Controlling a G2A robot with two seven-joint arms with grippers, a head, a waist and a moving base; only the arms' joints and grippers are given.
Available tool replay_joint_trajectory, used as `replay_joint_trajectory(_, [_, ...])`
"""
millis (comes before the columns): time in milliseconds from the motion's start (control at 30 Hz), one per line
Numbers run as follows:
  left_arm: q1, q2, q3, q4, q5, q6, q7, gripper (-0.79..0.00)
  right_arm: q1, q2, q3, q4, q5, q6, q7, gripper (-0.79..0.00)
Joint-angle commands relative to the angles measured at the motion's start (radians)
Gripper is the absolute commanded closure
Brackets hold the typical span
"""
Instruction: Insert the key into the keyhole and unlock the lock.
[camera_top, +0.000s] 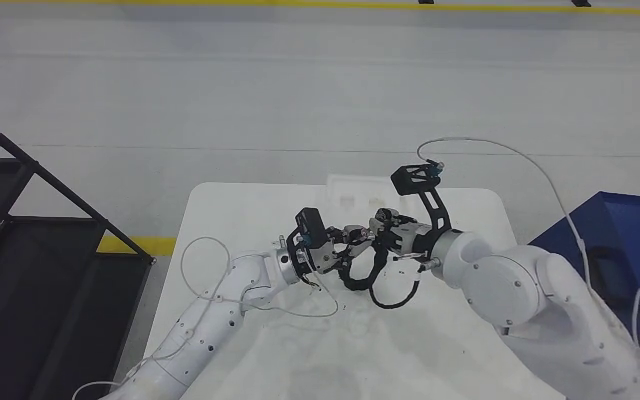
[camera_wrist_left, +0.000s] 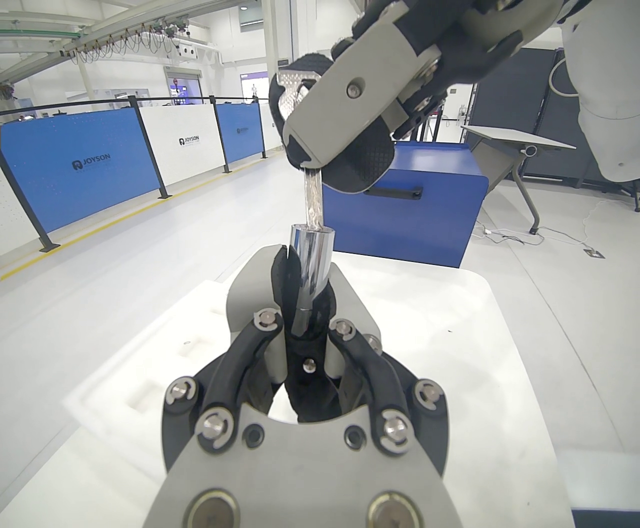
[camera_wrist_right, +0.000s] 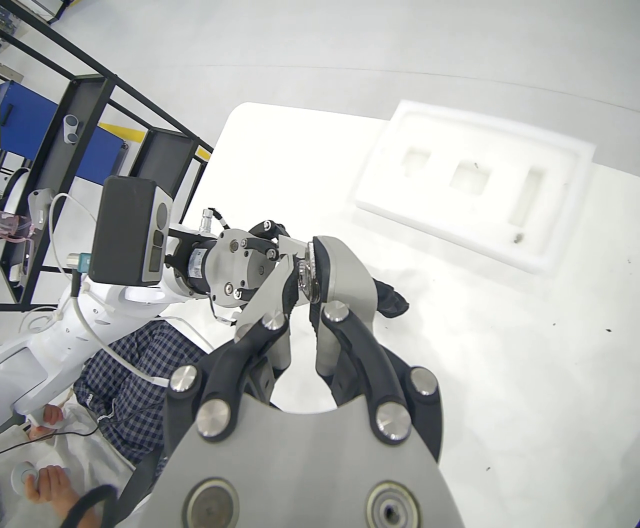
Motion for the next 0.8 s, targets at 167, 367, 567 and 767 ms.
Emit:
replay_joint_trajectory(167, [0.004, -0.002, -0.006, 0.001, -0.003, 0.001, -0.007, 0.0, 0.002, -0.005, -0.017, -0.005, -0.024, -0.004, 0.008, 0.0])
replay_joint_trajectory(367, [0.006, -0.004, -0.01, -0.003, 0.003, 0.003, -0.014, 0.0, 0.014, -0.012, -0.039, -0.001, -0.061, 0.013, 0.024, 0.0])
replay_joint_trajectory(567, [0.007, -0.006, -0.013, -0.006, 0.014, 0.002, -0.017, 0.0, 0.025, -0.018, -0.056, 0.004, -0.098, 0.034, 0.045, 0.0])
replay_joint_trajectory(767, [0.008, -0.007, -0.014, -0.009, 0.039, 0.002, -0.016, 0.0, 0.032, -0.024, -0.066, 0.017, -0.106, 0.036, 0.064, -0.012])
